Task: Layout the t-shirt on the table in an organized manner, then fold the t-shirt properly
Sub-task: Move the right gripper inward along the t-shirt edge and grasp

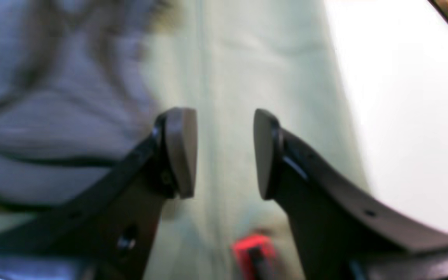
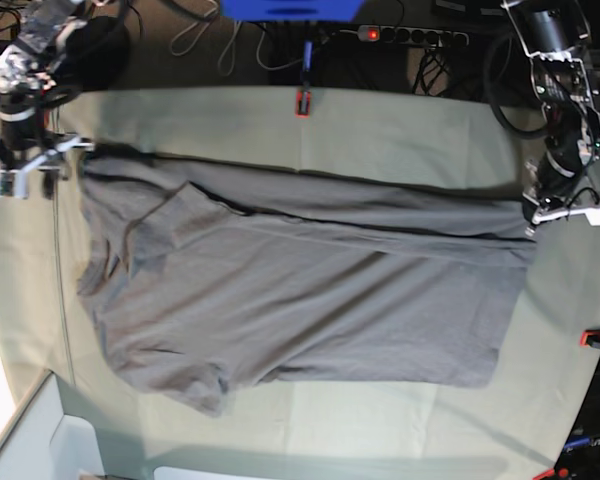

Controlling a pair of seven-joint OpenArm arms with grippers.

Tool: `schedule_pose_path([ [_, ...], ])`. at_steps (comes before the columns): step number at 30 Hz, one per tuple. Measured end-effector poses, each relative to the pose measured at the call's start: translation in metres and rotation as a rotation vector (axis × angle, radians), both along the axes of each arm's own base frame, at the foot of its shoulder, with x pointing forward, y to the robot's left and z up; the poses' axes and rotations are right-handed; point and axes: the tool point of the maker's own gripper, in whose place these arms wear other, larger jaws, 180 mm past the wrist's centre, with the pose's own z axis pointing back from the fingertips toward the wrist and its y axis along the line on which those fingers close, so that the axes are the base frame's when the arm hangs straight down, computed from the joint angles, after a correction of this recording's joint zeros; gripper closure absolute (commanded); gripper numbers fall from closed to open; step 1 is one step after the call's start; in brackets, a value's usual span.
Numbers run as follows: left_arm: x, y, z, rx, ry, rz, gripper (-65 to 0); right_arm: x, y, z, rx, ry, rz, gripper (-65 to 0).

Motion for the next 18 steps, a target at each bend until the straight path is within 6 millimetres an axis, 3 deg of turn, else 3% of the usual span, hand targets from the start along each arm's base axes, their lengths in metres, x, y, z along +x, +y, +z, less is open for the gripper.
schedule_pose_path([
  [7, 0.0, 0.0, 0.0, 0.0, -0.002, 0.001, 0.0, 0.021, 0.087, -0.012, 0.083, 0.012, 0.219, -25.2],
  [10, 0.0, 0.0, 0.0, 0.0, -0.002, 0.0, 0.0, 0.019, 0.121, -0.026, 0.128, 0.048, 0.302, -25.2],
  [13, 0.0, 0.0, 0.0, 0.0, -0.001, 0.0, 0.0, 0.015, 0.143, -0.037, 0.159, 0.078, 0.354, -25.3],
  [18, 0.0, 0.0, 0.001, 0.001, -0.002, 0.0, 0.0, 0.016, 0.161, -0.051, 0.205, 0.1, 0.389, -26.9],
])
